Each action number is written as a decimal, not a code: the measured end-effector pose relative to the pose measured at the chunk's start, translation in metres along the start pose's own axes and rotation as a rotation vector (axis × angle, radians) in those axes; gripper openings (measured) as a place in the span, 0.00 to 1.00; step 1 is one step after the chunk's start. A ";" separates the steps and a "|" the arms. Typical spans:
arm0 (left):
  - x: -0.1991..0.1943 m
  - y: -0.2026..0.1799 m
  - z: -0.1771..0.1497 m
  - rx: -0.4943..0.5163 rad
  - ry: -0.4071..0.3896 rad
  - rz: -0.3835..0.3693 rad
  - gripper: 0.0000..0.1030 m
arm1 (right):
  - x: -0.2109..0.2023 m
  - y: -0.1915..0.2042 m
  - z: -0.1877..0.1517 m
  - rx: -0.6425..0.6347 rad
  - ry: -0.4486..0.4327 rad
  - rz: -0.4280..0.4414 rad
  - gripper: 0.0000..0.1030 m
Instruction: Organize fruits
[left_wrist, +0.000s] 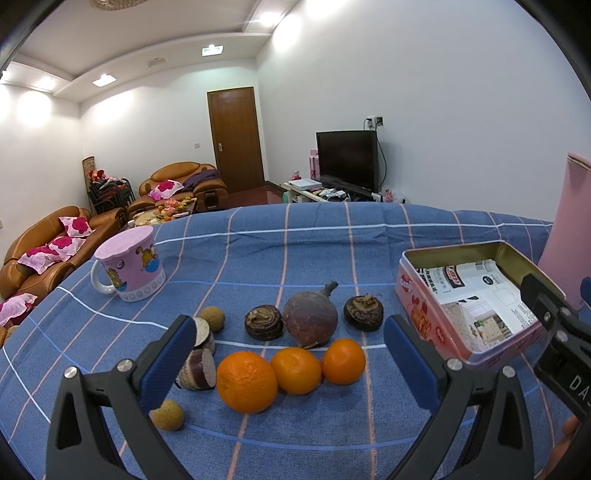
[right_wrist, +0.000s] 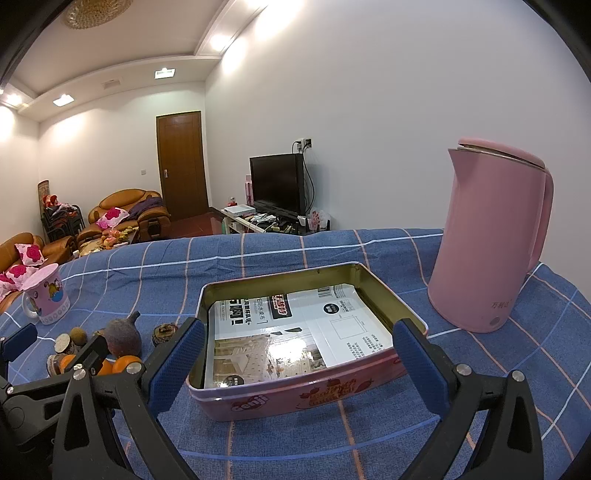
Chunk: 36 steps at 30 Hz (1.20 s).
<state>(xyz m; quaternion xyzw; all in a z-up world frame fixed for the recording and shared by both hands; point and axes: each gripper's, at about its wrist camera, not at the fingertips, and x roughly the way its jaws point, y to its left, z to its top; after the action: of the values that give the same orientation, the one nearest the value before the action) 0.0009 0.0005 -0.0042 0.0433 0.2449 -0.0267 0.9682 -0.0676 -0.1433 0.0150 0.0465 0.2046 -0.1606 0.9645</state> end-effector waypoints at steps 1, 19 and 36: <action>0.000 0.000 0.000 0.000 0.000 0.000 1.00 | 0.000 0.000 0.000 0.000 0.000 0.000 0.99; 0.002 0.001 -0.001 -0.003 0.010 -0.006 1.00 | -0.001 0.000 0.002 0.005 0.005 0.010 0.99; -0.002 0.013 -0.005 -0.024 0.038 0.009 1.00 | 0.001 0.005 0.000 -0.016 0.011 0.057 0.99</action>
<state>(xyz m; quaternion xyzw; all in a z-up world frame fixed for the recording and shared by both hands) -0.0019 0.0144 -0.0064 0.0333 0.2632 -0.0188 0.9640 -0.0648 -0.1386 0.0149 0.0457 0.2095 -0.1311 0.9679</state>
